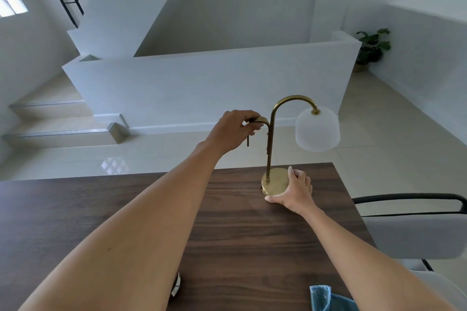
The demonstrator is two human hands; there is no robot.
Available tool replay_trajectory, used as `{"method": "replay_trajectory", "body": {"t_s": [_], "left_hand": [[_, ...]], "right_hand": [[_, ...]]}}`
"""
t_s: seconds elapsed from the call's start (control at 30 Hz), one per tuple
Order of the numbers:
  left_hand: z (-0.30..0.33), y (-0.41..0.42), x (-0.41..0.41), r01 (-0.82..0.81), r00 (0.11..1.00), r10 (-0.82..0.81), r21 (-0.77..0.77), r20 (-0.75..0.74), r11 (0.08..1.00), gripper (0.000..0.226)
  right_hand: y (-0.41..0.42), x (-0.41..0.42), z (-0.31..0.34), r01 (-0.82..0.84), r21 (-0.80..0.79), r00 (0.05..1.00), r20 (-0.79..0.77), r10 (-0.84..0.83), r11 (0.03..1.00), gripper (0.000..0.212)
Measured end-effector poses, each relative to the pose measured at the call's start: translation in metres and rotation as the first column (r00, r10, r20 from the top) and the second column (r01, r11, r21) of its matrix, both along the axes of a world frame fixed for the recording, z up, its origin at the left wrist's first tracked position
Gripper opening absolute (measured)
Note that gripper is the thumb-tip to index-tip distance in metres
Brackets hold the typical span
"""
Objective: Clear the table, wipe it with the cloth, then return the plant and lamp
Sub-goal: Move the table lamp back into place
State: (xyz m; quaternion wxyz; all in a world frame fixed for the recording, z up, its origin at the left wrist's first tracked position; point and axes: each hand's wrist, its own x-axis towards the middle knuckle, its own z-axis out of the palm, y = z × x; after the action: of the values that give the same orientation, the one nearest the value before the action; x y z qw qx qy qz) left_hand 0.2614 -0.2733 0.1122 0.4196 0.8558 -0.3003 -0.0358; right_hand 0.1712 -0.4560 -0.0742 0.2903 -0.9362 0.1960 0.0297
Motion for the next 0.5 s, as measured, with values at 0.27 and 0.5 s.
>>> {"method": "replay_trajectory", "body": {"t_s": [0.27,0.5], "left_hand": [[0.014,0.020,-0.004,-0.022,0.999,0.021,0.022,0.040,1.000,0.015],[0.047,0.057,-0.015,-0.059,0.993,0.058,0.008,0.102,0.998,0.016]], "right_hand": [[0.019,-0.006,0.015,-0.034,-0.004,0.999,0.009,0.034,0.999,0.127],[0.047,-0.006,0.051,-0.063,-0.054,0.995,0.072,0.066,0.997,0.120]]}}
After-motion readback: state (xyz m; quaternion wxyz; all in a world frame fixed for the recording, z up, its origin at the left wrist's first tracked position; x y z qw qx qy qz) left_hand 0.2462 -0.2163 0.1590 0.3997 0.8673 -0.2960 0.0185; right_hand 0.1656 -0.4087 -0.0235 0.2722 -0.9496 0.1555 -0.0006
